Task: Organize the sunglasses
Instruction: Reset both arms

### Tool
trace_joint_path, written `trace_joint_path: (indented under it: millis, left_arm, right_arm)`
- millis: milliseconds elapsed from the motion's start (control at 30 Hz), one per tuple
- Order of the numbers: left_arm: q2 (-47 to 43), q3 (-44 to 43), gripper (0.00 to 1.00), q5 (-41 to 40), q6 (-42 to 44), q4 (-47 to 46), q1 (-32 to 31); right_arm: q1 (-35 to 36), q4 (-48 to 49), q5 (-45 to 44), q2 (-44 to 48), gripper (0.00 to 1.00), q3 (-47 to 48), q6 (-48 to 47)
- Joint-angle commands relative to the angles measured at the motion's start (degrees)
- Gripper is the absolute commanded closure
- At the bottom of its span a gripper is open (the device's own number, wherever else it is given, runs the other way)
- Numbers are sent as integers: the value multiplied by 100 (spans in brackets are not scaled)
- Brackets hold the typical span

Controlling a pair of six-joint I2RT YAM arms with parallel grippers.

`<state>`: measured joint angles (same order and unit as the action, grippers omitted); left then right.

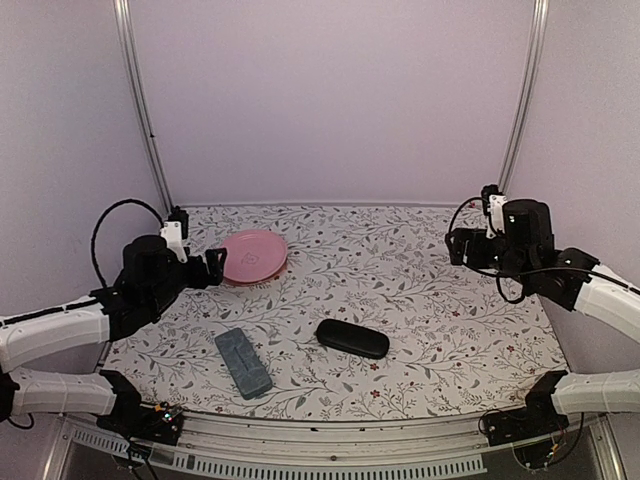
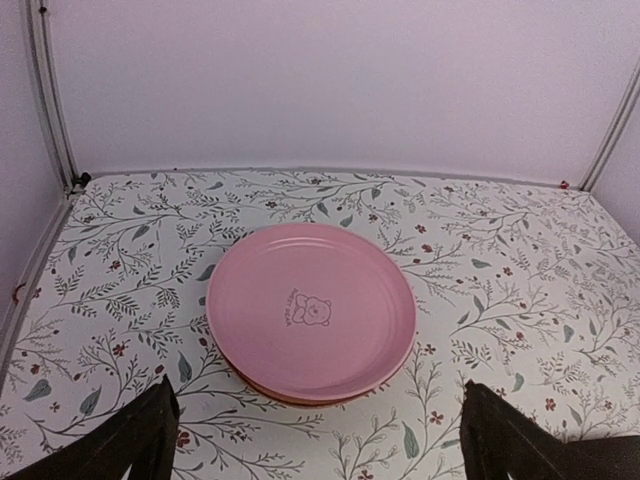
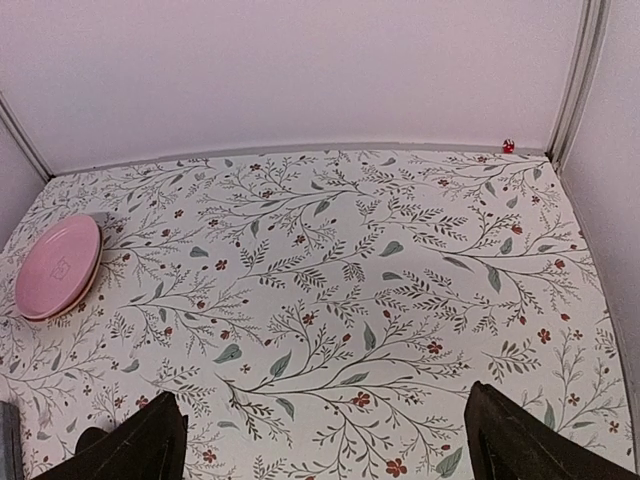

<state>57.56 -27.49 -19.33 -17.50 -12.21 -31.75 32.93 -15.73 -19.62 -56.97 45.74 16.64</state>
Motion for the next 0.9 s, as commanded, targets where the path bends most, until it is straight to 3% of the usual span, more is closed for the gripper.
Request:
trace_joint_path:
  millis: [0, 267, 867]
  left_arm:
    - [-463, 261, 1, -19, 632, -654, 80]
    - [-1070, 495, 1, 90, 977, -807, 81]
    - [-1241, 691, 1, 24, 1117, -870, 81]
  right_arm:
    - [-6, 111, -522, 469, 1, -98, -247]
    - [-6, 171, -377, 583, 1, -162, -463]
    - [-6, 342, -232, 889, 1, -365, -596]
